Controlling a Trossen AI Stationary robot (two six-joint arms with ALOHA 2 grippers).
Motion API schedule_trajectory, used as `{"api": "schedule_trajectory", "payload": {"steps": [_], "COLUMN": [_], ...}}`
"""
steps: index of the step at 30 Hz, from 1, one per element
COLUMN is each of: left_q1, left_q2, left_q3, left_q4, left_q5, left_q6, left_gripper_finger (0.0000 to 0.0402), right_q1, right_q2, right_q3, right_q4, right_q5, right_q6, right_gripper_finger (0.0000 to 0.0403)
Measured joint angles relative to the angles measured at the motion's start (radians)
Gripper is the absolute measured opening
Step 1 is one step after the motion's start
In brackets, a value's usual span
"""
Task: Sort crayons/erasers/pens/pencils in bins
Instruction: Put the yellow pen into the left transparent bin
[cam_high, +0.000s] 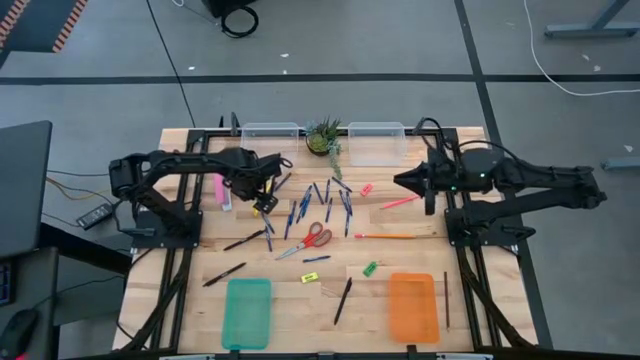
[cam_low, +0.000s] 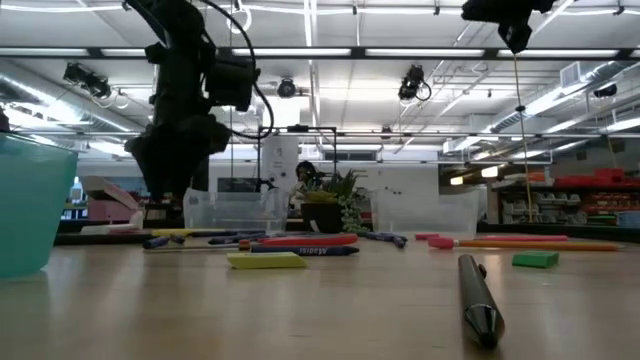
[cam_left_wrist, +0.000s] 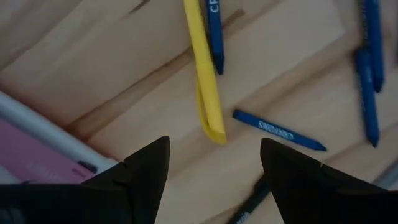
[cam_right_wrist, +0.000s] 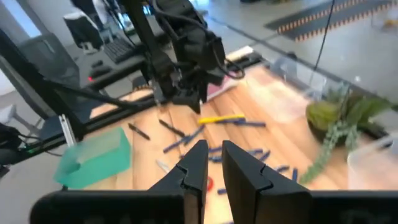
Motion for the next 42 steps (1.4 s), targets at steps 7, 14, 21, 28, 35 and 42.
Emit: {"api": "schedule_trajectory", "payload": {"steps": [7, 14, 21, 28, 35, 42], "left_q1": [-0.001, 0.006, 0.003, 0.003, 0.000, -0.005], "left_q2": [0.000, 0.067, 0.131, 0.133, 0.162, 0.167], "left_q3": [-0.046, -0.048, -0.048, -0.048, -0.043, -0.043], "left_q4": [0.085, 0.102, 0.114, 0.140, 0.153, 0.153], "left_q5": [-0.023, -0.046, -0.029, -0.029, -0.029, -0.039], "left_q6": [-0.008, 0.001, 0.003, 0.012, 0.011, 0.011], "left_gripper_finger": [0.0254, 0.0223, 0.0199, 0.0187, 0.0171, 0.0145], "right_q1": [0.000, 0.000, 0.000, 0.000, 0.000, 0.000], "right_q2": [0.075, 0.115, 0.112, 0.112, 0.112, 0.112], "right_q3": [0.000, 0.000, 0.000, 0.000, 0.000, 0.000], "right_q4": [-0.031, -0.036, -0.040, -0.047, -0.053, -0.053], "right_q5": [0.030, 0.039, 0.039, 0.039, 0.039, 0.039], "right_q6": [0.130, 0.129, 0.129, 0.129, 0.128, 0.124], "right_gripper_finger": [0.0055, 0.0055, 0.0055, 0.0055, 0.0055, 0.0055]}}
